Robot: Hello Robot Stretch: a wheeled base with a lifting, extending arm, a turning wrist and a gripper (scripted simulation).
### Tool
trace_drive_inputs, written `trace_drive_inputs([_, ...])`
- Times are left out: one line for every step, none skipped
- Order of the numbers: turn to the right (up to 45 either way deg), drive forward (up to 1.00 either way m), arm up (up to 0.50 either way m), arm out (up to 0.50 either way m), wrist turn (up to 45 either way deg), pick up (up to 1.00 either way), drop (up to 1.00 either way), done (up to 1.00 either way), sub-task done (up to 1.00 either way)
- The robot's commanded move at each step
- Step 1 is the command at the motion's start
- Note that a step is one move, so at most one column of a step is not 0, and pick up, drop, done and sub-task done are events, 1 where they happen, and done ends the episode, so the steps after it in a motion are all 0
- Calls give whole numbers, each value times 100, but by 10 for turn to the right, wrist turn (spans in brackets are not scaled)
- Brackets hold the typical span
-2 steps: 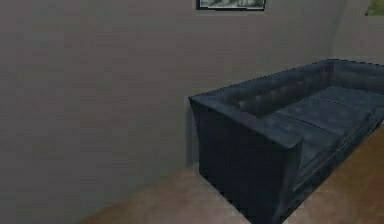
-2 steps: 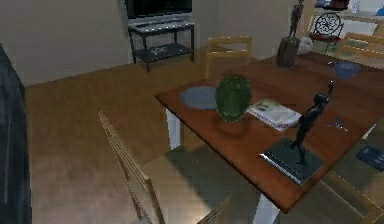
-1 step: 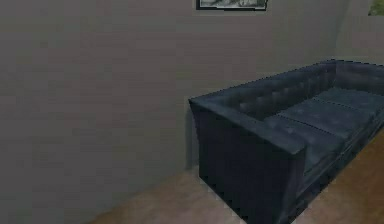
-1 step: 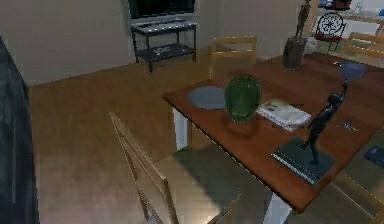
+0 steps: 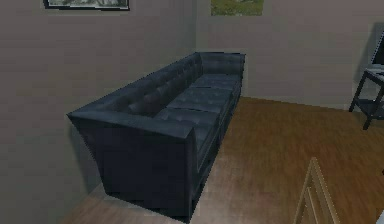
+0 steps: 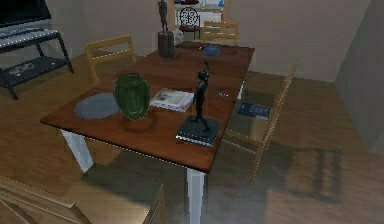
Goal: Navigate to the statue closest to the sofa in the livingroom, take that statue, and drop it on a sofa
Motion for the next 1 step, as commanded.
trace_drive_inputs([0, 0, 50, 0, 0, 0, 0, 0, 0])
